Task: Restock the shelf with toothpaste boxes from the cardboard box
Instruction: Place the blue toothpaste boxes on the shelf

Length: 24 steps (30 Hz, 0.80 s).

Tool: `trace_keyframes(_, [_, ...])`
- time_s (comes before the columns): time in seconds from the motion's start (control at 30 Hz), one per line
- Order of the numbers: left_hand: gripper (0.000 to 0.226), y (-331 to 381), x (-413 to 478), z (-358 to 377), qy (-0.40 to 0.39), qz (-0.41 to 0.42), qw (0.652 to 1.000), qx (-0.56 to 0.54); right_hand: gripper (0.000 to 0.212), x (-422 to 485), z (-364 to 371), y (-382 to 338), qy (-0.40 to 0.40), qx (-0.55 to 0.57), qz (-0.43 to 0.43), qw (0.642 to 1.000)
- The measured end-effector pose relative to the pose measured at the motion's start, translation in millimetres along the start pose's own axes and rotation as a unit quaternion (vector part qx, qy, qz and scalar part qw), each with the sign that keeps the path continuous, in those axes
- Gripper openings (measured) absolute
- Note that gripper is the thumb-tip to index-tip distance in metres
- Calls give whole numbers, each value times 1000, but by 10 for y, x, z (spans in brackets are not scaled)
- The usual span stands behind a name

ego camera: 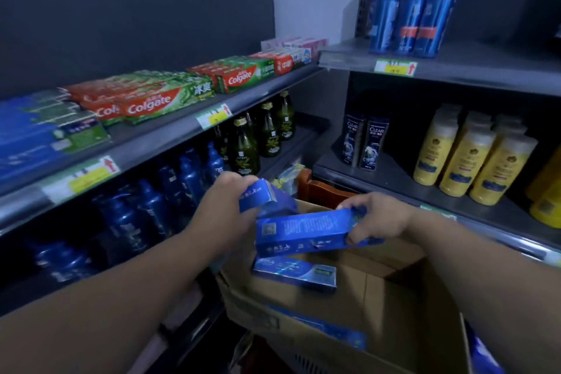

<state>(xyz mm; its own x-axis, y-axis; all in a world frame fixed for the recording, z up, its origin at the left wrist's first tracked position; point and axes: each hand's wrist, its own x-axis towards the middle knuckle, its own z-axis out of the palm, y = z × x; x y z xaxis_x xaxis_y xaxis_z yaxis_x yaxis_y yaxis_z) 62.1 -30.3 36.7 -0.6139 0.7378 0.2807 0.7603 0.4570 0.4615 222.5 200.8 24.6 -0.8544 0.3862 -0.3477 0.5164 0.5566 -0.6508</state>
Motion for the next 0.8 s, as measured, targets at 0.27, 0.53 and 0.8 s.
trace_keyframes(0.27, [52,-433,-445,-1364,215,-2,973,-85,35,22,124,-1285,-105,137,-70,982])
trace_keyframes(0.53, [44,-926,-1349,-2690,373,-40,917,-137,69,1,780,-2764,-123,161,-142,969])
trace_keyframes(0.8, [42,-1628,-2417,-3659,445,-114,886,-59,22,-126,1685,-4126,-139,140,-198,960])
